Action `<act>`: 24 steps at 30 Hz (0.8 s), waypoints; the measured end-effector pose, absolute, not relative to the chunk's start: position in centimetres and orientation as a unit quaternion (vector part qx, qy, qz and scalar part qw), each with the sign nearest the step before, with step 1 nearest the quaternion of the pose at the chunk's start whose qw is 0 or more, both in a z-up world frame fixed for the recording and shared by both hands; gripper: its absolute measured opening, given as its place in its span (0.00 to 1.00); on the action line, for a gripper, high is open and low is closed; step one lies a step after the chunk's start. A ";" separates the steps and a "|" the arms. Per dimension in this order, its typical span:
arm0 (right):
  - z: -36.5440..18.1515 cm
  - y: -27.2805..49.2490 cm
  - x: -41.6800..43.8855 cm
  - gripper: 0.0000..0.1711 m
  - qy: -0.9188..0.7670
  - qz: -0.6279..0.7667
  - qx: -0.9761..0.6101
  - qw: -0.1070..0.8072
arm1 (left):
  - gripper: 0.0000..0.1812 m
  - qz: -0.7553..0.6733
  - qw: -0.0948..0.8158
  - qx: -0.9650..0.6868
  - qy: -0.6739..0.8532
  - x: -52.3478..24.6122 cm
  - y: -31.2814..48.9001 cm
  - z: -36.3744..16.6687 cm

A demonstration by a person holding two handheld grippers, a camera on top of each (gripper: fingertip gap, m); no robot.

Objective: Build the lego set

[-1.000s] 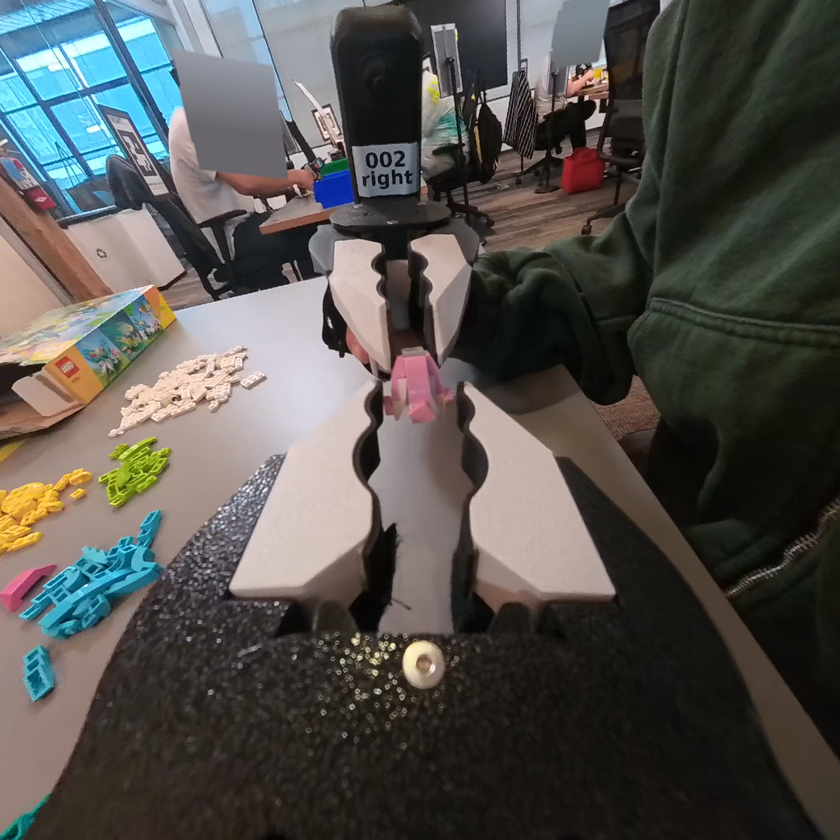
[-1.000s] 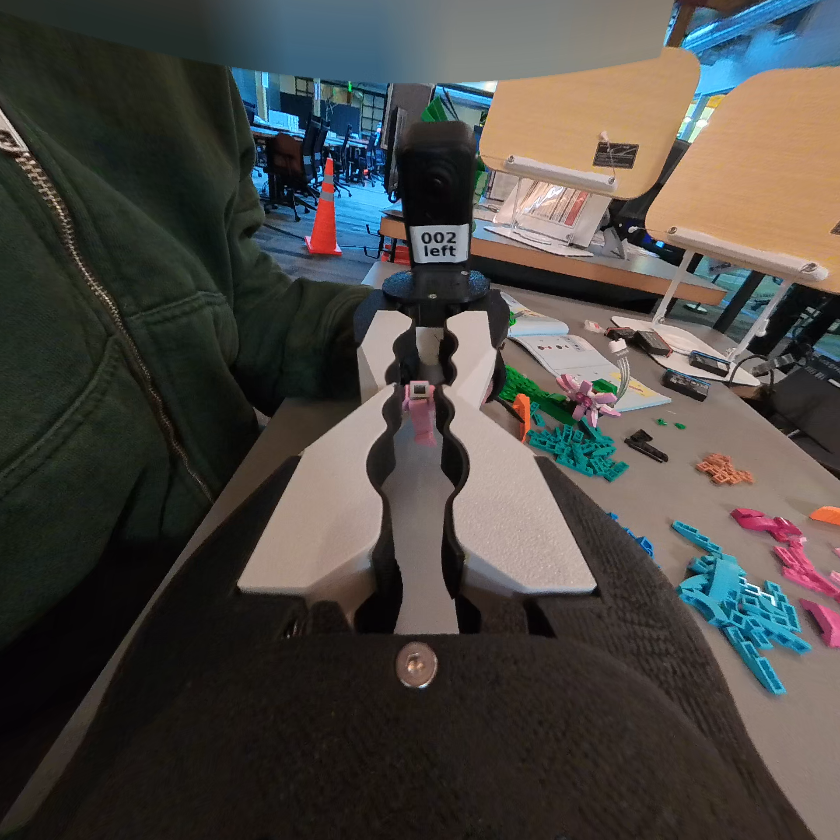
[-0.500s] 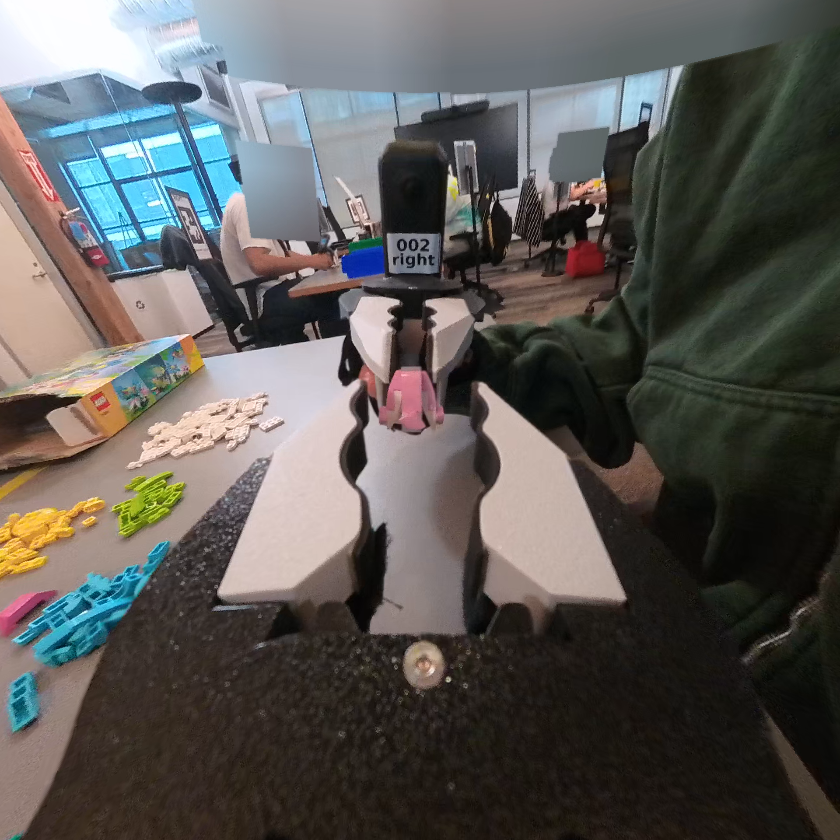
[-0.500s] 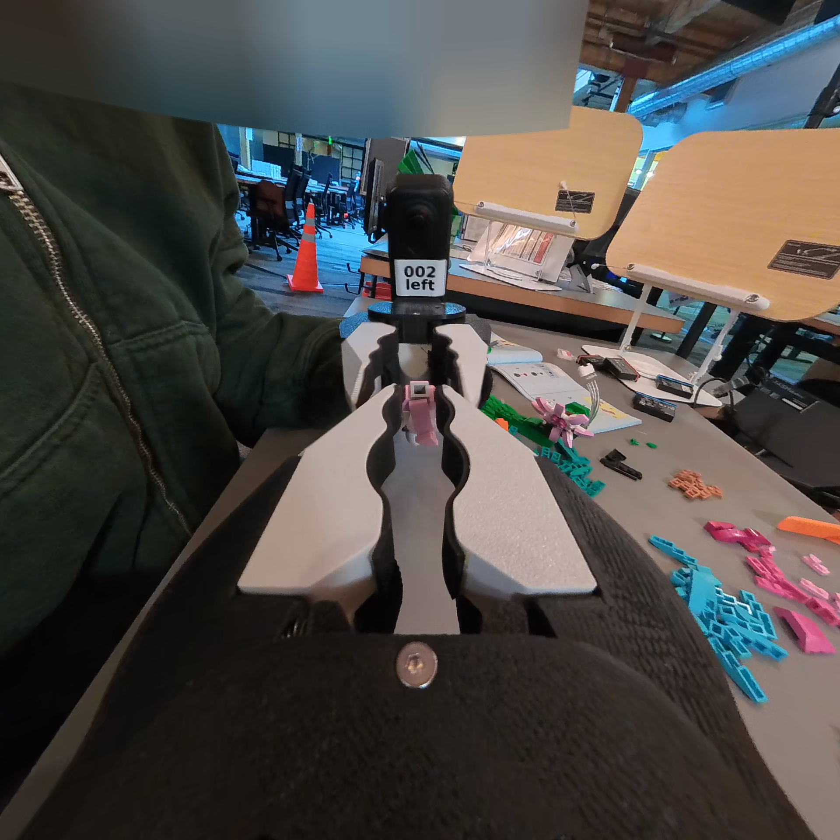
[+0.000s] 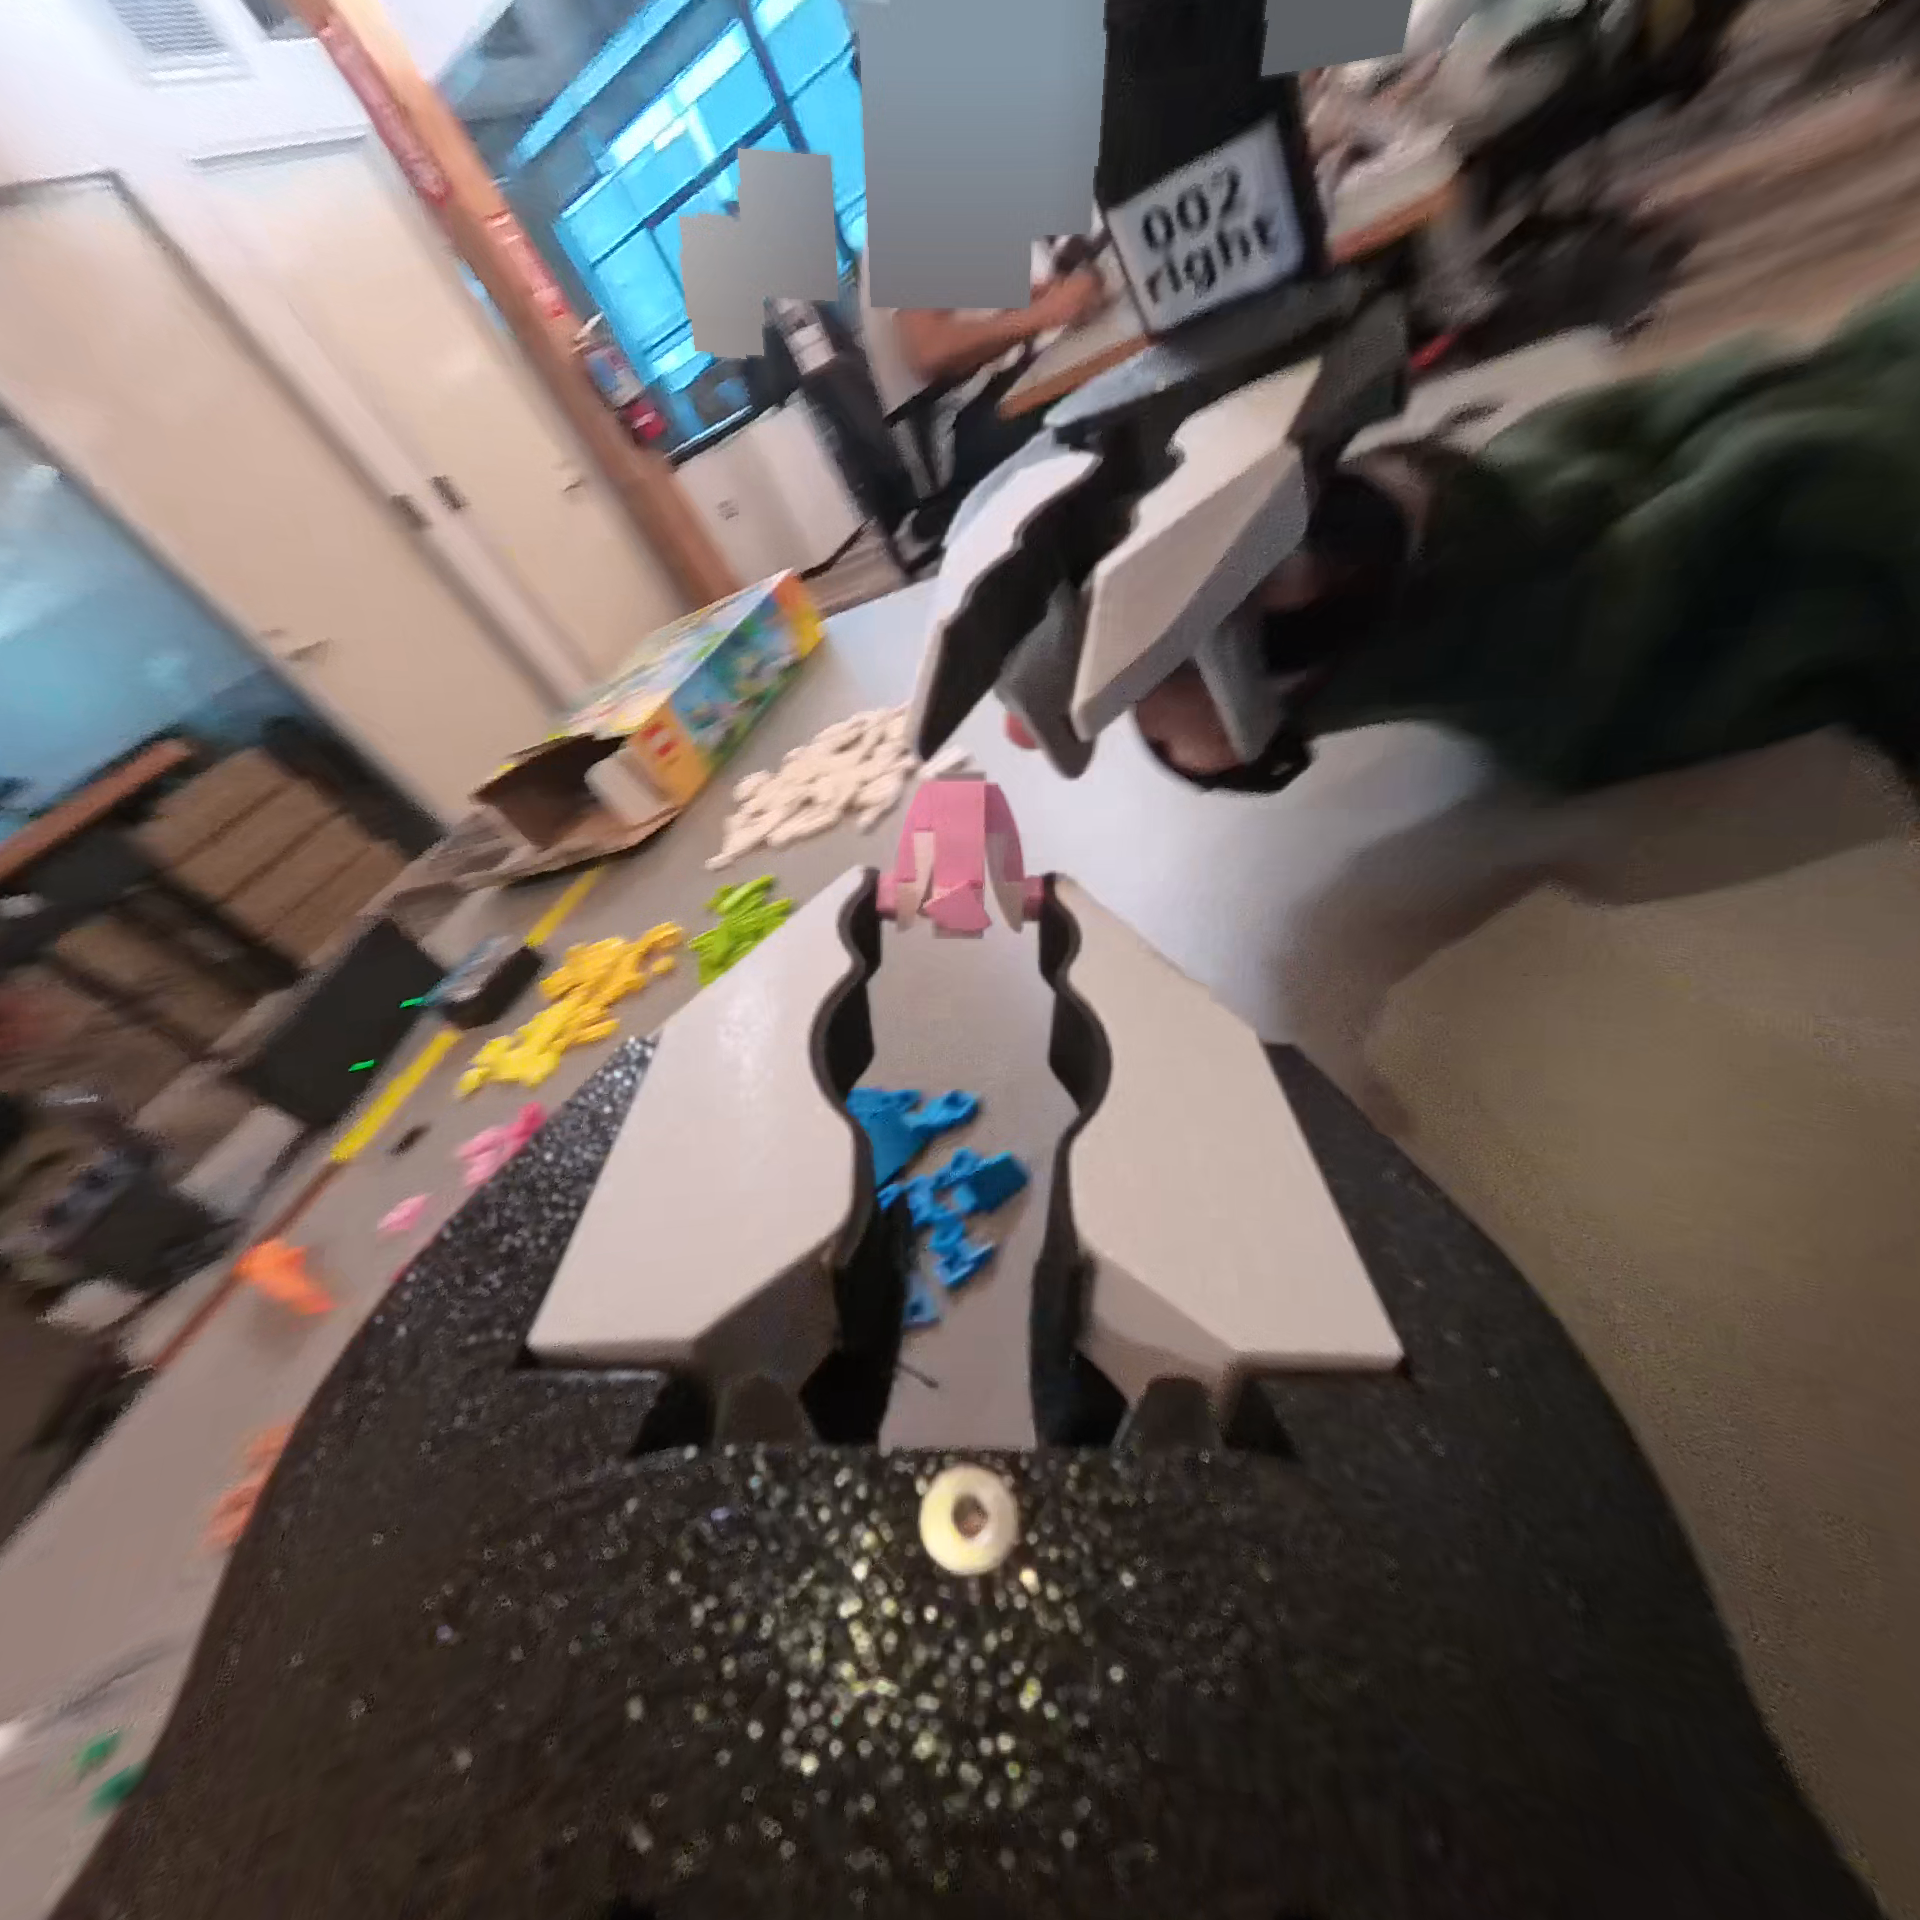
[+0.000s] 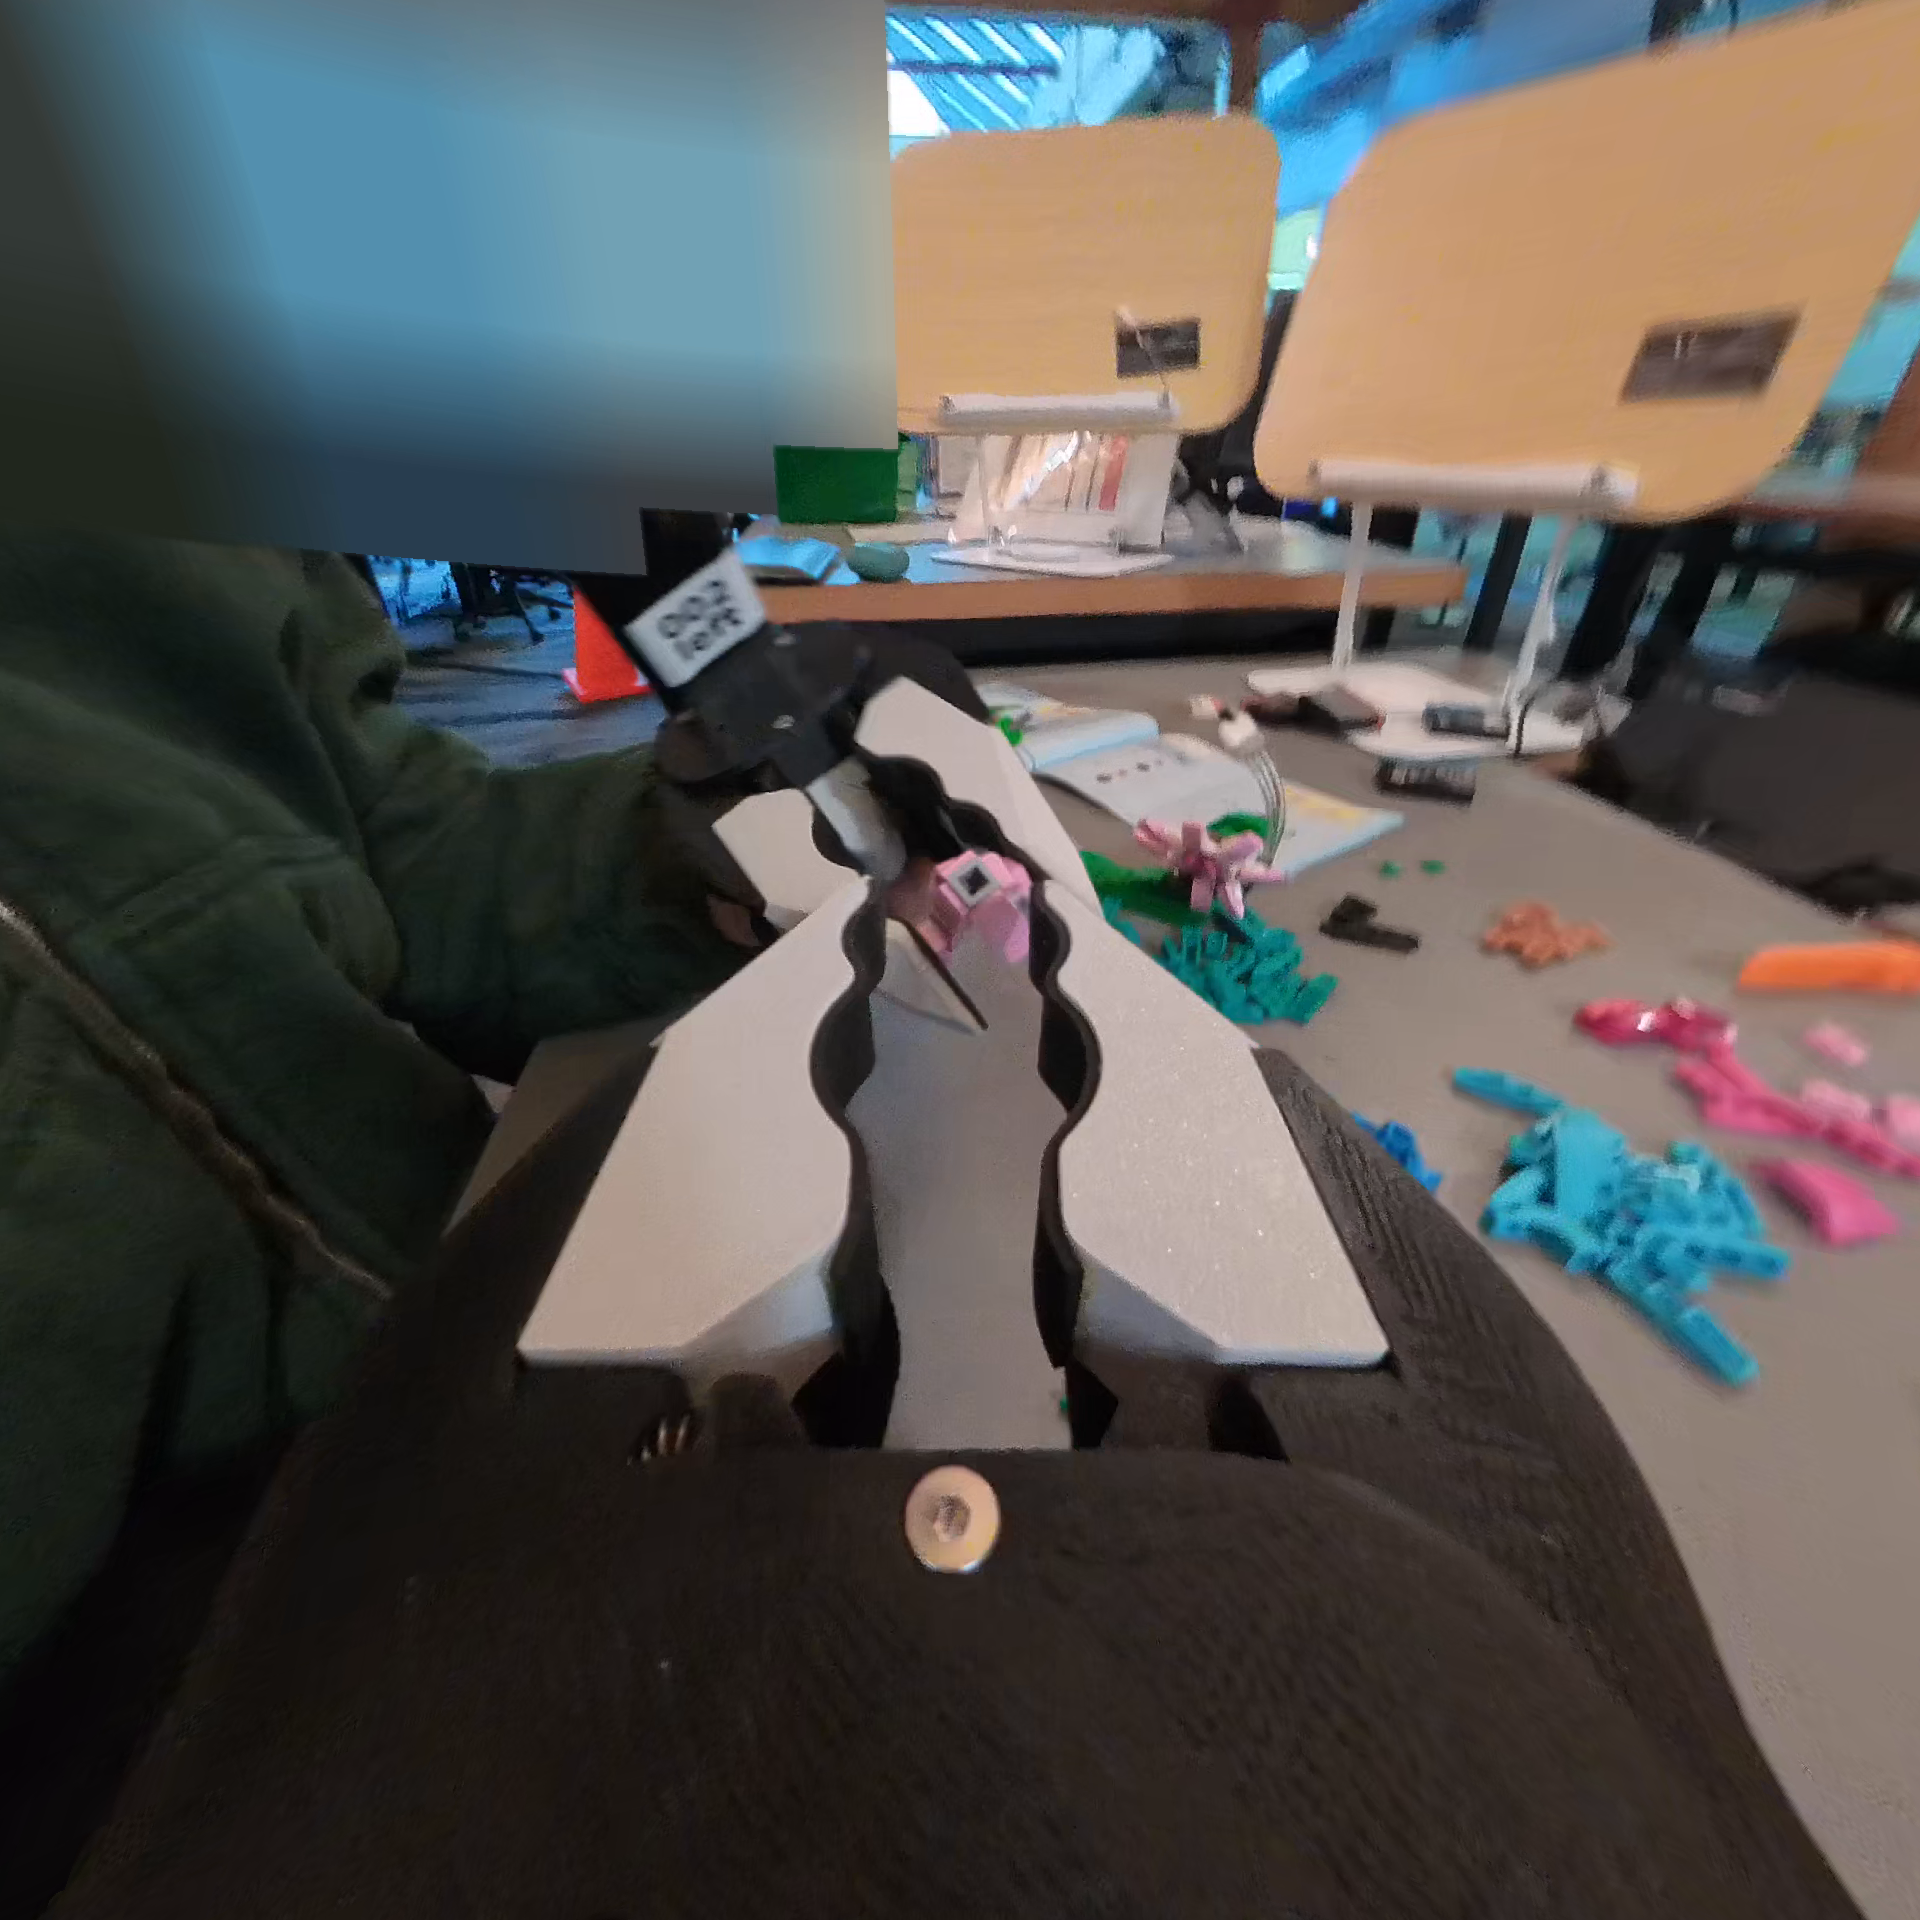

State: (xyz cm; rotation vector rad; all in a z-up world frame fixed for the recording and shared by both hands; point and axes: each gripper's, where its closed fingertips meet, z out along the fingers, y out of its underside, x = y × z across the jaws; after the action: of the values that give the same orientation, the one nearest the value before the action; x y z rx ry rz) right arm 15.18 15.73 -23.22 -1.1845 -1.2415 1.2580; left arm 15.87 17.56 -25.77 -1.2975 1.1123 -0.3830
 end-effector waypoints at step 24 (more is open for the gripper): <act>-26.3 17.3 14.2 0.12 -0.468 0.530 -0.590 0.390 | 0.15 0.052 0.618 -0.571 0.538 15.4 19.6 -28.4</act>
State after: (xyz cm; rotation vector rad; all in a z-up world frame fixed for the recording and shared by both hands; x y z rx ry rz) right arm 14.16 17.30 -26.29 -1.4986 -1.1890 1.3465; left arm 15.39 19.57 -28.36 -1.3139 1.2390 0.1194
